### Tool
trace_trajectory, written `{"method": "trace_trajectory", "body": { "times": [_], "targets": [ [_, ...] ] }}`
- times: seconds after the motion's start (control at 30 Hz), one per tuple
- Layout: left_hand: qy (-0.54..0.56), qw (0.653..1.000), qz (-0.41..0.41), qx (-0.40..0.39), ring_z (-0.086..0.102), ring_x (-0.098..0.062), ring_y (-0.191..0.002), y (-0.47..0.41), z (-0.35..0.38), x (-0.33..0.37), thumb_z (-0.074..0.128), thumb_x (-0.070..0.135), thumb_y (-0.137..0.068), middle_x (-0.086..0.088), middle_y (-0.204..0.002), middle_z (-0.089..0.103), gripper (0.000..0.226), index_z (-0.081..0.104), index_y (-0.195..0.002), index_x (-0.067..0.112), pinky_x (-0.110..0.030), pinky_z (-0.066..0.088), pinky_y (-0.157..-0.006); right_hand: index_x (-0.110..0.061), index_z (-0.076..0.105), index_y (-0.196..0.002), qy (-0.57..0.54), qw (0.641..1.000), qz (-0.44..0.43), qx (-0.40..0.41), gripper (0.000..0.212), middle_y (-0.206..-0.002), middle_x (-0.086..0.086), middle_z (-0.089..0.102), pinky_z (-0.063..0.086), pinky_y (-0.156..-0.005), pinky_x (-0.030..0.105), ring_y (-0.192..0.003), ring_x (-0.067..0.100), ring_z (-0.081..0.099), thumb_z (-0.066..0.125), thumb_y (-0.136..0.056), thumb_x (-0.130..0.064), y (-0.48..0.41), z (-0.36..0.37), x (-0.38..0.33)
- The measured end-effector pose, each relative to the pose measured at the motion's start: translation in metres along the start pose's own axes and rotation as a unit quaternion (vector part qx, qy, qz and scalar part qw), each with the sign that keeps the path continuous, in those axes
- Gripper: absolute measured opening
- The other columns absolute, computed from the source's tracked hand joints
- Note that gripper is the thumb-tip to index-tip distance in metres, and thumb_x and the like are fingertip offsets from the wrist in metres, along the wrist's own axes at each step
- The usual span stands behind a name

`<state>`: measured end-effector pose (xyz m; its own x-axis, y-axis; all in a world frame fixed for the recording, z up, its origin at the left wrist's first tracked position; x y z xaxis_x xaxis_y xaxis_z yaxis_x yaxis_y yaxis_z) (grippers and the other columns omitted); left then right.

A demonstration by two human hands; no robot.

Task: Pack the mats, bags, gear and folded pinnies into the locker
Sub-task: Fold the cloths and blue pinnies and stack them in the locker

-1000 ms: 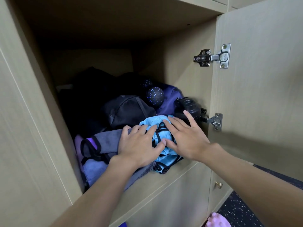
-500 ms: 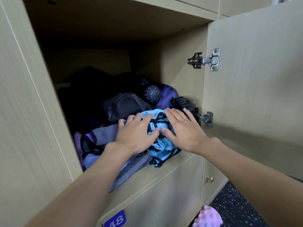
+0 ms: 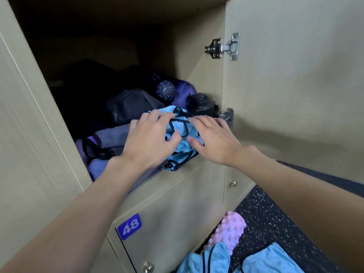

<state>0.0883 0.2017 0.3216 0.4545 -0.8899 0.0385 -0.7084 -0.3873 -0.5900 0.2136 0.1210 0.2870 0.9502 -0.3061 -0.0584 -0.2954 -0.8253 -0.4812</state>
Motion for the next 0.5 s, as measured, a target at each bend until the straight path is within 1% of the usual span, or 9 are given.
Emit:
{"method": "trace_trajectory", "body": {
  "times": [0.07,0.17,0.23,0.3,0.37,0.43,0.5],
  "targets": [
    [0.047,0.999,0.01,0.006,0.051,-0.029,-0.114,0.012,0.003,0.011,0.041,0.049,-0.086,-0.001,-0.121,0.062,0.053,0.061,-0.127,0.022,-0.044,0.038,-0.097,-0.022,0.032,-0.149,-0.014,1.0,0.013,0.003,0.056,-0.151,-0.004,0.037,0.016,-0.114,0.037,-0.143,0.013,0.026,0.039,-0.1,-0.047,0.017,0.003,0.002],
    [0.128,0.991,0.027,-0.026,0.057,-0.029,-0.104,0.041,0.033,0.037,0.038,0.051,-0.082,-0.001,-0.103,0.067,0.053,0.069,-0.111,0.019,-0.045,0.045,-0.093,-0.023,0.034,-0.147,-0.023,0.998,0.045,-0.027,0.054,-0.147,-0.002,0.041,0.02,-0.11,0.039,-0.139,0.017,0.03,0.041,-0.099,-0.047,0.061,0.024,0.013],
    [0.151,0.985,0.032,-0.081,0.059,-0.028,-0.102,0.066,0.064,0.055,0.038,0.052,-0.08,-0.001,-0.099,0.068,0.054,0.07,-0.109,0.019,-0.044,0.047,-0.093,-0.021,0.035,-0.147,-0.03,0.995,0.07,-0.058,0.054,-0.146,0.002,0.042,0.023,-0.109,0.041,-0.138,0.021,0.033,0.043,-0.099,-0.046,0.1,0.046,0.023],
    [0.162,0.978,0.024,-0.131,0.061,-0.026,-0.101,0.094,0.098,0.069,0.043,0.047,-0.079,0.0,-0.099,0.068,0.048,0.071,-0.107,0.019,-0.041,0.048,-0.091,-0.021,0.037,-0.146,-0.035,0.991,0.097,-0.089,0.054,-0.145,0.003,0.043,0.025,-0.109,0.042,-0.137,0.023,0.034,0.043,-0.099,-0.046,0.142,0.067,0.032],
    [0.177,0.968,0.013,-0.179,0.063,-0.025,-0.099,0.124,0.131,0.081,0.047,0.044,-0.079,0.001,-0.098,0.07,0.043,0.071,-0.104,0.019,-0.039,0.049,-0.089,-0.021,0.037,-0.146,-0.037,0.983,0.122,-0.128,0.053,-0.145,0.003,0.043,0.024,-0.11,0.042,-0.137,0.023,0.034,0.041,-0.1,-0.046,0.187,0.092,0.039],
    [0.178,0.953,-0.01,-0.246,0.063,-0.023,-0.099,0.158,0.168,0.086,0.053,0.042,-0.086,0.003,-0.102,0.07,0.035,0.071,-0.107,0.021,-0.036,0.049,-0.089,-0.022,0.036,-0.146,-0.044,0.974,0.148,-0.168,0.052,-0.146,0.001,0.043,0.023,-0.111,0.042,-0.137,0.022,0.034,0.04,-0.101,-0.046,0.231,0.118,0.043],
    [0.171,0.933,-0.03,-0.315,0.064,-0.021,-0.096,0.194,0.204,0.086,0.052,0.047,-0.086,0.004,-0.101,0.07,0.036,0.069,-0.107,0.023,-0.035,0.051,-0.085,-0.023,0.036,-0.146,-0.05,0.963,0.176,-0.197,0.052,-0.145,0.0,0.044,0.023,-0.111,0.042,-0.136,0.022,0.035,0.039,-0.1,-0.046,0.27,0.146,0.045]
  ]
}}
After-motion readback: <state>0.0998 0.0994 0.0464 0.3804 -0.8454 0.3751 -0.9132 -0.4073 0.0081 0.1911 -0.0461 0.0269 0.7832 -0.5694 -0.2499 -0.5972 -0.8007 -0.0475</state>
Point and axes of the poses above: each hand's wrist, its own y-axis away from the middle knuckle, its own z-axis out of the palm, x = y × z, the point moved 7 cm from there along -y, towards the middle knuckle
